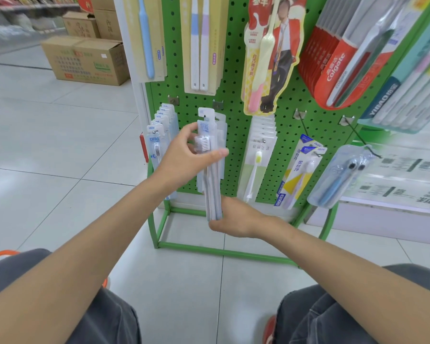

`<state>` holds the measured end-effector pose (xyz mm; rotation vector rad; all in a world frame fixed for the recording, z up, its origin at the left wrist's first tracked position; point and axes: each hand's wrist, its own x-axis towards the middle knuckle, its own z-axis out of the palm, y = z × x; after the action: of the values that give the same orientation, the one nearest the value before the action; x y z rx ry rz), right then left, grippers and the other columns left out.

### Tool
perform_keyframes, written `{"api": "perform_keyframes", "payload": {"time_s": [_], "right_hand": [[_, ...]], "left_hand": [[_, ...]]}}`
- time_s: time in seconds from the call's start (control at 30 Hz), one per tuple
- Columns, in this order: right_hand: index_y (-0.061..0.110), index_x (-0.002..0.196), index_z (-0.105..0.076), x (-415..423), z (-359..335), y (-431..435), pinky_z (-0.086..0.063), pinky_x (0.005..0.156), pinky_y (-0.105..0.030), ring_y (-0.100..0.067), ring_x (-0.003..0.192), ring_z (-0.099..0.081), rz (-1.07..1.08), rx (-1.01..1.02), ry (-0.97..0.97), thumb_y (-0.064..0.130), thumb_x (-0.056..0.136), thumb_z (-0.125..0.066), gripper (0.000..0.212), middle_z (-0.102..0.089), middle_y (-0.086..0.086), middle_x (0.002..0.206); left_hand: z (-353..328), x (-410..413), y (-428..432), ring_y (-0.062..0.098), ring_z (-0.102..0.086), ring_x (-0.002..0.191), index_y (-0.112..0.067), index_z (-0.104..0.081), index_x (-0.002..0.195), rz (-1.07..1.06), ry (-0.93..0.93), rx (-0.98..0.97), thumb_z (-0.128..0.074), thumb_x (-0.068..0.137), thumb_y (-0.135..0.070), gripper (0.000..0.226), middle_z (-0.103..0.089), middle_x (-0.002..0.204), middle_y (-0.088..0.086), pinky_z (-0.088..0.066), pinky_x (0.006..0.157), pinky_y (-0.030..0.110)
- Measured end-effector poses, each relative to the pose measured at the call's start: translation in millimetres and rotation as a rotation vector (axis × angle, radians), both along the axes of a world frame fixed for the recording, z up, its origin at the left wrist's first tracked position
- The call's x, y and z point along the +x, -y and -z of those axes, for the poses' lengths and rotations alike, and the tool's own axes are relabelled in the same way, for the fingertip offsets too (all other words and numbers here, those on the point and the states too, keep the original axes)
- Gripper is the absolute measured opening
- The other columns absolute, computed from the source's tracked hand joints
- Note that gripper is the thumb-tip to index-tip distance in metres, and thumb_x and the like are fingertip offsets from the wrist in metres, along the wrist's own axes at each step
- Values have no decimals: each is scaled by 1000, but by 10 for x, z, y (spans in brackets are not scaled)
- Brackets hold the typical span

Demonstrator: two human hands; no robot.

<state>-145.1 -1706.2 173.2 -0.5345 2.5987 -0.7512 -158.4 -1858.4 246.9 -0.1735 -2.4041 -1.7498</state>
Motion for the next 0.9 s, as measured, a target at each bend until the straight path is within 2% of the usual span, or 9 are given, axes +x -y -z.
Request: {"api": "perform_keyframes", "payload": {"time_s": [0.07,0.13,0.17,0.23,0.33,0.6,0.7,0.77,0.9], "right_hand": [[25,99,-42,-2,21,-3,-38,54,-29,-18,66,-49,-18,29,-16,20,86,-62,24,-49,0,75],[17,131,-34,-11,51,-15,-42,54,-32,-18,67,-54,4,29,15,22,86,-63,54,-53,-3,78],[17,137,-29,-22,66,-22,-46,56,-35,-20,70,-58,22,21,28,25,85,-66,64,-57,-4,82],[22,140,-25,-45,72,-48,-52,64,-38,-20,77,-63,38,1,34,41,79,-74,81,-61,-5,90],[27,137,-24,-65,82,-74,-43,61,-27,-11,73,-56,23,-7,76,54,68,-82,94,-56,4,87],[16,91,-57,-182,-3,-150,-32,52,-21,-8,63,-47,18,22,-71,29,83,-76,25,-49,11,73],[8,80,-66,-261,-66,-223,-37,55,-23,-9,57,-47,29,-25,-26,31,85,-74,25,-53,6,66],[12,77,-67,-299,-138,-253,-42,58,-27,-11,56,-51,56,-91,-11,32,86,-73,22,-55,4,65],[13,86,-66,-378,-363,-297,-44,54,-23,-10,56,-57,138,-243,-65,26,88,-72,15,-65,-9,75]], "left_hand": [[34,-1,0,-9,-59,90,-28,-40,141,-10,-11,-59,-78,81,-36,71,-50,119,-12,-50,75,9],[40,-11,-5,12,-63,99,-30,-35,143,-25,2,-38,-73,86,-29,69,-47,119,-14,-57,84,30],[40,-18,-4,18,-63,100,-30,-36,142,-28,7,-27,-69,89,-25,63,-47,117,-15,-57,86,37],[34,-27,-10,18,-64,99,-28,-44,134,-19,2,25,-62,93,-15,46,-51,115,-16,-56,88,45],[48,-50,7,20,-66,104,-32,-53,117,-15,-2,117,-52,95,-4,35,-59,122,-10,-54,92,51],[95,-84,32,19,-68,100,-28,-56,110,36,110,298,-46,101,-1,30,-64,116,-2,-56,90,49],[109,-93,34,18,-68,97,-27,-58,110,62,147,332,-44,102,-2,30,-67,110,-1,-56,87,44],[116,-96,38,15,-69,94,-25,-60,111,96,192,358,-43,102,-4,28,-70,107,-2,-57,81,38],[151,-95,21,16,-70,95,-20,-59,120,158,264,352,-44,103,-6,27,-70,112,0,-56,71,31]]}}
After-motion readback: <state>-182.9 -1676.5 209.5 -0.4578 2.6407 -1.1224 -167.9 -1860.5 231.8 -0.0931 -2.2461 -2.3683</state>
